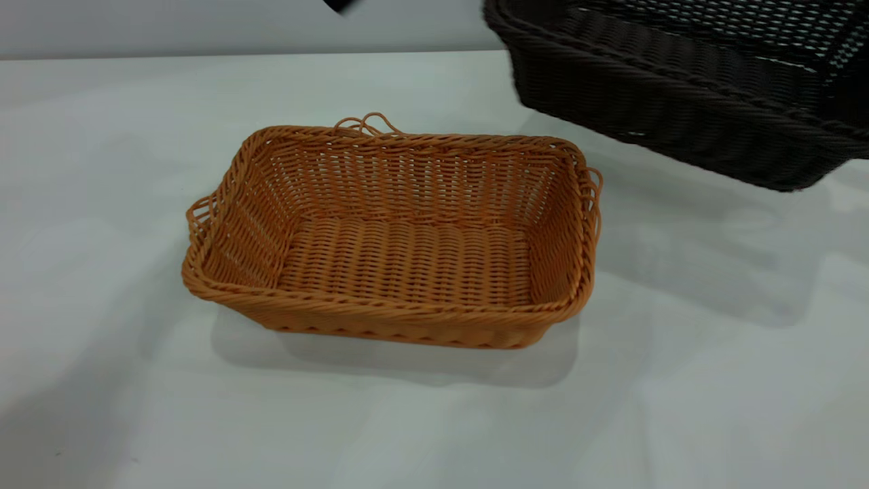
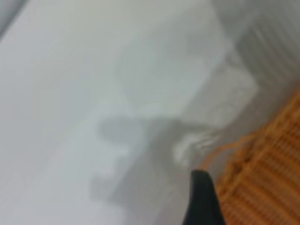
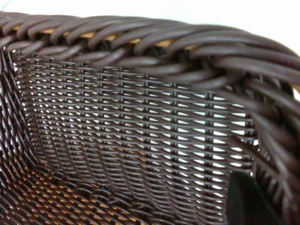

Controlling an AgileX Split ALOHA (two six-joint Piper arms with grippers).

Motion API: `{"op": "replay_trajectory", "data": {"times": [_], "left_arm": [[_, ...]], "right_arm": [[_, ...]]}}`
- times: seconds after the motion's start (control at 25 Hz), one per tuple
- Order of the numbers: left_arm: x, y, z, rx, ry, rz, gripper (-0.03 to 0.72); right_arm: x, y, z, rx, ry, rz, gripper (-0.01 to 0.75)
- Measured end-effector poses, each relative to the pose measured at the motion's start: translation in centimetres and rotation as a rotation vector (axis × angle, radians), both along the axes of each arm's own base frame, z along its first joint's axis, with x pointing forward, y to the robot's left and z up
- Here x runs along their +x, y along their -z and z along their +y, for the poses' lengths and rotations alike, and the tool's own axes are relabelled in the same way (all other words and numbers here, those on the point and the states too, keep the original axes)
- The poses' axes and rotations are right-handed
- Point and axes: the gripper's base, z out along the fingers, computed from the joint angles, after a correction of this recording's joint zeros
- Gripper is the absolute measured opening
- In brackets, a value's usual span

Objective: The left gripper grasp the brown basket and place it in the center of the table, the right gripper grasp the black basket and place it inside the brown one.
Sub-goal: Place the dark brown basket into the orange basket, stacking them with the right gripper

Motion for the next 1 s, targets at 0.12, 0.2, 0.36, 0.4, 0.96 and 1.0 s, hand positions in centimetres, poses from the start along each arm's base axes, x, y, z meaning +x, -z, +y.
{"op": "replay_trajectory", "data": {"times": [0.12, 0.2, 0.36, 0.4, 0.96, 1.0], "left_arm": [[0.8, -0.2, 1.9, -0.016, -0.079, -0.010, 0.474], [1.1, -0.2, 2.6, -0.019, -0.105, -0.009, 0.474], [1.2, -0.2, 2.9, -0.023, -0.118, -0.017, 0.474], [1.2, -0.2, 2.9, -0.024, -0.119, -0.020, 0.474], [1.3, -0.3, 2.8, -0.026, -0.120, -0.022, 0.474], [1.3, -0.3, 2.8, -0.026, -0.120, -0.022, 0.474]], "right_arm": [[0.3, -0.2, 4.0, 0.011, -0.113, 0.030, 0.083], [0.4, -0.2, 7.6, 0.011, -0.206, 0.044, 0.083], [-0.1, -0.1, 14.3, 0.001, -0.332, 0.067, 0.083], [-0.3, 0.0, 15.7, -0.005, -0.351, 0.068, 0.083], [-0.5, 3.2, 21.2, -0.108, -0.333, 0.057, 0.083], [-0.4, 3.3, 21.2, -0.111, -0.327, 0.057, 0.083]]}}
